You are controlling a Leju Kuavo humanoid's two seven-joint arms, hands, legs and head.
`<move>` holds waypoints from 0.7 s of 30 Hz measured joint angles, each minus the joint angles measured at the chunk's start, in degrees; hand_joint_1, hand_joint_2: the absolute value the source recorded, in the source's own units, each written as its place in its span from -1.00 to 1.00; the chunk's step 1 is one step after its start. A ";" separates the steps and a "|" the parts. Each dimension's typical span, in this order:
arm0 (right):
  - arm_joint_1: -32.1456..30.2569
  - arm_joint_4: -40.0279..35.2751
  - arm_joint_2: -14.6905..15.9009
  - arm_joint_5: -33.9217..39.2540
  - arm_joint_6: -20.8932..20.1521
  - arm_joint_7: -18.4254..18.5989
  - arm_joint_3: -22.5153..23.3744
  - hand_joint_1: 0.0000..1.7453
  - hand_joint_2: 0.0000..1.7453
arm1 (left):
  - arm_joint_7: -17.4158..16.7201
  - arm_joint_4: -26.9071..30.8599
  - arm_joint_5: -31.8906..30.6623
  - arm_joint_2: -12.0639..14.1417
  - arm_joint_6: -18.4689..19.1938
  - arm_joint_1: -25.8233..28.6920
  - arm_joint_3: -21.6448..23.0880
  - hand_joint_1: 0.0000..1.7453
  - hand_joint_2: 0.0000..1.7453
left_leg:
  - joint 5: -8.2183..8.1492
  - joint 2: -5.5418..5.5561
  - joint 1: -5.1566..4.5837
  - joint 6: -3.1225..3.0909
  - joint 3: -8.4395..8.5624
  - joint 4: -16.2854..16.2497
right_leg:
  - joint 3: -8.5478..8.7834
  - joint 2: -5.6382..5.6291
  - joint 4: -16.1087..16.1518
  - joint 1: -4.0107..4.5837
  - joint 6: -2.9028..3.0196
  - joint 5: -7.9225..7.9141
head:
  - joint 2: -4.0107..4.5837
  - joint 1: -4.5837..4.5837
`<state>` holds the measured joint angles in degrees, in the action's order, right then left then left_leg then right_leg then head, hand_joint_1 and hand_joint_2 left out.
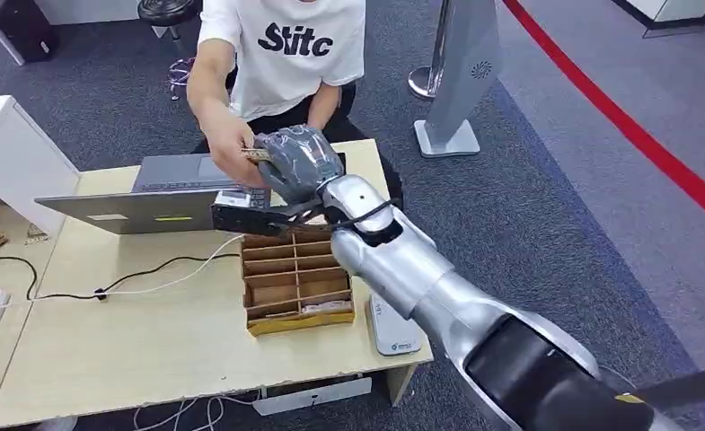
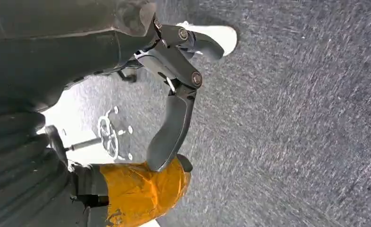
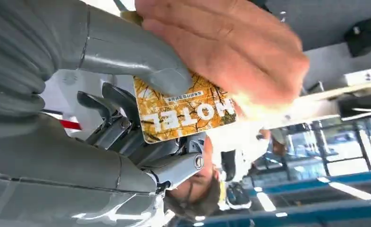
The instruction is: Pass the card to the sensor for recognition and then transmit it.
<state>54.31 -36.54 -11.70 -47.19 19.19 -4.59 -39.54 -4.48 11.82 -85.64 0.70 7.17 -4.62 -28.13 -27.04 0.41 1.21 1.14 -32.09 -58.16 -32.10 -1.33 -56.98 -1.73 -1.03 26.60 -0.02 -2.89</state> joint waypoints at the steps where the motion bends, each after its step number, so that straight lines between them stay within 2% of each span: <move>1: 0.47 1.07 -0.37 -0.02 0.00 0.02 0.07 1.00 1.00 | -0.02 0.00 0.00 0.02 0.07 -0.10 0.28 -1.00 1.00 | -0.01 -0.01 0.00 -0.01 -0.01 0.00 | -0.01 -0.01 0.01 0.00 0.00 0.00 | 0.00 0.02; 2: 0.73 2.00 -0.74 -0.02 0.02 0.09 0.26 1.00 1.00 | -0.02 0.00 0.00 0.02 0.11 -0.20 0.52 -1.00 1.00 | -0.01 0.00 0.00 -0.01 -0.01 0.00 | -0.02 -0.01 0.01 0.00 0.00 0.00 | 0.00 0.00; 3: 0.96 2.62 -1.00 -0.02 0.02 0.13 0.39 -0.18 1.00 | -0.02 0.00 0.00 0.04 0.13 -0.27 0.74 -1.00 1.00 | -0.01 0.00 0.00 -0.01 -0.03 0.00 | -0.03 0.00 0.02 0.00 -0.01 0.01 | 0.00 0.02; 4: 1.21 3.32 -1.20 0.00 0.02 0.13 0.50 -1.00 1.00 | -0.02 0.00 0.00 0.04 0.13 -0.32 0.98 -1.00 1.00 | -0.01 0.02 0.00 -0.01 -0.06 0.00 | -0.04 0.02 0.02 0.00 -0.01 0.01 | 0.00 0.00; 6: 1.54 4.60 -1.70 1.89 -1.60 -1.54 1.07 -1.00 1.00 | 0.00 0.00 0.02 0.11 0.17 -0.32 1.22 -1.00 1.00 | -0.01 0.01 0.00 -0.01 -0.09 0.00 | -0.08 0.01 0.01 0.00 -0.01 0.01 | 0.00 0.00; 8: 1.47 5.26 -2.12 7.09 -5.97 -6.17 2.60 -1.00 1.00 | 0.02 0.00 0.02 0.20 0.17 -0.33 1.29 -1.00 1.00 | -0.03 -0.05 0.00 0.02 -0.10 0.00 | -0.12 -0.04 0.01 0.00 0.00 0.01 | 0.00 0.00; 10: 1.17 5.46 -2.51 9.90 -7.28 -9.67 4.00 -1.00 1.00 | 0.19 0.00 0.04 0.30 0.13 -0.31 1.29 -1.00 1.00 | -0.03 -0.06 0.00 0.02 -0.10 0.00 | -0.13 -0.05 0.01 0.01 0.00 0.01 | 0.00 0.00; 14: -1.01 3.16 -2.45 7.78 -4.61 -12.91 4.02 -1.00 1.00 | 0.37 0.00 0.20 0.44 -0.99 0.26 1.27 -1.00 1.00 | -0.03 -0.03 0.01 0.02 -0.10 0.00 | -0.16 -0.03 0.01 0.02 0.01 0.03 | 0.00 0.02; 16: -3.78 -1.41 -1.32 5.77 -2.10 -13.62 3.37 -1.00 1.00 | 0.37 0.00 0.43 0.44 -1.27 0.80 1.24 -1.00 1.00 | -0.03 -0.04 0.01 0.02 -0.10 0.00 | -0.17 -0.03 0.03 0.02 0.01 0.03 | 0.00 0.04; 20: -11.84 -13.85 3.72 5.51 0.92 -14.56 1.44 -1.00 1.00 | 0.31 0.00 1.16 0.50 -1.82 2.02 0.96 -1.00 1.00 | -0.09 0.05 0.00 -0.04 -0.12 -0.01 | -0.17 0.03 0.13 0.01 -0.04 0.06 | 0.00 0.02; 21: -14.53 -18.43 5.83 7.10 1.53 -15.95 1.18 -1.00 1.00 | 0.24 0.00 1.48 0.52 -1.92 2.26 0.83 -1.00 1.00 | -0.11 0.09 0.00 -0.06 -0.14 -0.01 | -0.13 0.05 0.17 0.00 -0.05 0.07 | 0.00 0.00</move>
<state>39.78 -54.97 -5.87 -40.09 20.72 -20.54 -38.36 -4.24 11.82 -84.15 1.22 5.25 -2.36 -27.30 -27.15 0.50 1.22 1.08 -32.23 -58.16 -32.23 -1.27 -56.81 -1.72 -1.08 26.67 -0.02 -2.89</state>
